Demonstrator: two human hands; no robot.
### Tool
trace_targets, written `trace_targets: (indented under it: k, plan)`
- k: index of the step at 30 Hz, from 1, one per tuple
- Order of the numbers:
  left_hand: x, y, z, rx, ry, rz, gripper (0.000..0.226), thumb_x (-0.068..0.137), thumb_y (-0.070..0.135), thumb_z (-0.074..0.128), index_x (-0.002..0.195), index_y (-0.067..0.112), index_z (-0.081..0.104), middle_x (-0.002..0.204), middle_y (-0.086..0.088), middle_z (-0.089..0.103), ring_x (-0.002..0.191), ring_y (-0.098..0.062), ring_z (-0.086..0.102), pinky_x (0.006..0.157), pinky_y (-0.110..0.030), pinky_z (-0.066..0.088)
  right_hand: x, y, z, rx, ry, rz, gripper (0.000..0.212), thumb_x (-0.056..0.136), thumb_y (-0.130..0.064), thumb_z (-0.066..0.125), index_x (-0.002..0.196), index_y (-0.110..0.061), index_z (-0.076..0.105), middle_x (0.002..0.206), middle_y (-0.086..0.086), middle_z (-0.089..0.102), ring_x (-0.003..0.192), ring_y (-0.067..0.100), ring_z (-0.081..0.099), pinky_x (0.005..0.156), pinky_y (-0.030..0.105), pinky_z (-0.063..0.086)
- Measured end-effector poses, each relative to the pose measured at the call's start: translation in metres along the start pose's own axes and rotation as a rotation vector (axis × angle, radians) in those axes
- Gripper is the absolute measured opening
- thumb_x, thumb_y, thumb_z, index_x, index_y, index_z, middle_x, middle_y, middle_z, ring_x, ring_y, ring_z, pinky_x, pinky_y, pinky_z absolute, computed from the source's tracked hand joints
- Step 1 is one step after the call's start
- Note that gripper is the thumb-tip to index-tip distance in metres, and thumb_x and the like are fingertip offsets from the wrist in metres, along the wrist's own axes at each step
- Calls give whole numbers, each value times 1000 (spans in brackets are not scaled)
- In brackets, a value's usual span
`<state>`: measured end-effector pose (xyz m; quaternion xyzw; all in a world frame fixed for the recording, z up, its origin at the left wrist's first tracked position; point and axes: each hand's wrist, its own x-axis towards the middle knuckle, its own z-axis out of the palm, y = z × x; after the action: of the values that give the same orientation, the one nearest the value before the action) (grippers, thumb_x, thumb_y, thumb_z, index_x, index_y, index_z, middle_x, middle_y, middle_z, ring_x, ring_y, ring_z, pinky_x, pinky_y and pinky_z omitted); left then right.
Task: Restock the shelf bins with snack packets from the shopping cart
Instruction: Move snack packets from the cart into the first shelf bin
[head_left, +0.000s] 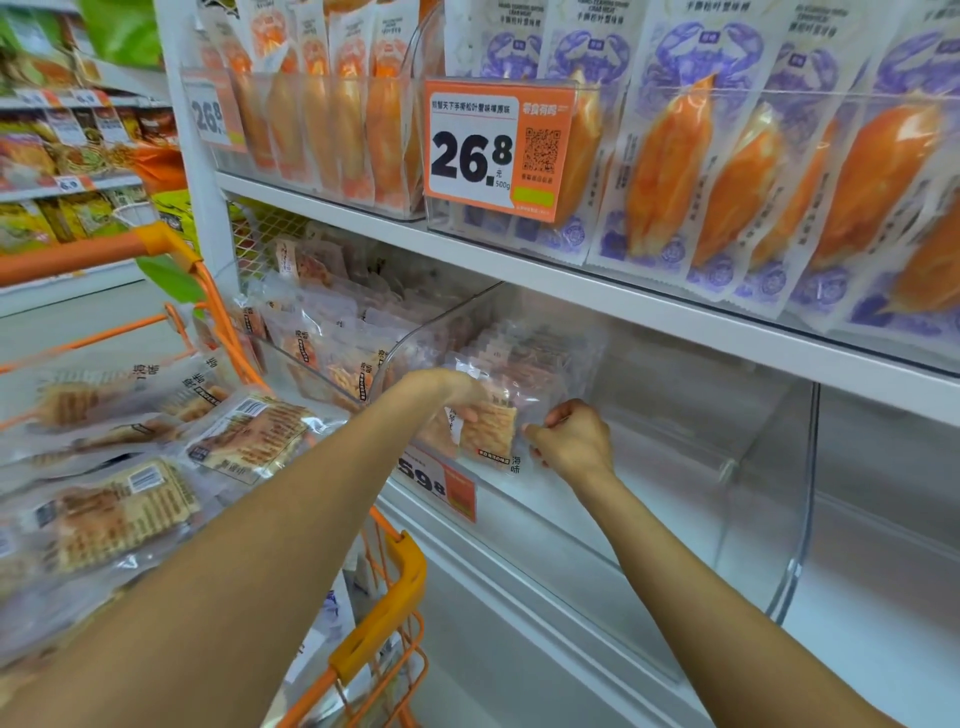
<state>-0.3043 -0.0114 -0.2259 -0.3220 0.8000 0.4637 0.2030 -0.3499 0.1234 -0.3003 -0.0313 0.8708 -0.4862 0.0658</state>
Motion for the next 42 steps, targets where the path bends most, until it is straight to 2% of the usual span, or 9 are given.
trace_targets:
  k: [2,8,12,15,18,22,26,34,42]
  plan:
    - [2,2,4,189,49,46,41,104,19,36,142,5,40,139,-16,48,74,-22,58,78,-34,52,-1,0,-2,36,-38,34,27,77,-21,72,74,-21,45,91,11,68,81,29,68,79,42,57]
    - [-21,-5,14,446,112,157,45,102,10,32,144,-3,33,146,-18,41,129,-31,48,107,-41,39,-22,-11,-22,132,-179,75,33,81,-26,74,91,-14,46,89,8,63,70,21,65,58,29,54]
    - [-55,-18,12,178,140,354,22,99,3,39,97,8,61,89,-4,54,74,-13,52,67,-14,45,-43,-20,-40,26,-73,12,25,82,-22,70,79,-16,46,88,9,58,84,28,64,74,44,55]
    - [-95,-39,9,-35,199,471,33,96,-8,33,115,1,58,110,-14,57,75,-20,52,59,-12,47,-71,-30,-50,19,25,-96,18,83,-20,67,87,-17,50,85,3,60,86,29,65,82,49,54]
    - [-119,-78,3,-82,464,540,40,91,-3,38,117,18,62,129,-4,59,106,-25,59,92,-37,48,-104,-41,-47,62,10,-192,12,83,-13,61,79,-23,56,74,0,64,83,29,67,77,43,54]
    - [-156,-151,-6,-93,852,423,38,92,2,42,112,25,64,99,9,67,72,-22,64,57,-31,47,-151,-58,-18,32,-169,-363,24,82,-3,51,71,-22,61,75,5,68,67,25,65,64,36,51]
    - [-168,-209,-25,95,1160,318,40,85,-1,50,115,19,68,112,-8,69,102,-30,62,85,-43,51,-182,-77,26,-77,-305,-548,13,85,-9,57,81,-20,63,69,-6,61,68,15,60,67,34,51]
    - [-171,-257,-38,389,1037,271,39,94,22,48,133,19,53,135,-4,54,129,-24,42,108,-37,23,-203,-103,112,-567,-446,-961,67,87,-9,53,149,-20,29,155,3,28,145,25,18,117,42,17]
    - [-191,-249,-44,89,963,357,33,83,26,65,117,27,66,109,-1,70,105,-21,61,95,-36,45,-201,-82,96,-455,-348,-1079,38,94,-21,57,130,-29,58,128,-3,63,121,20,53,94,36,45]
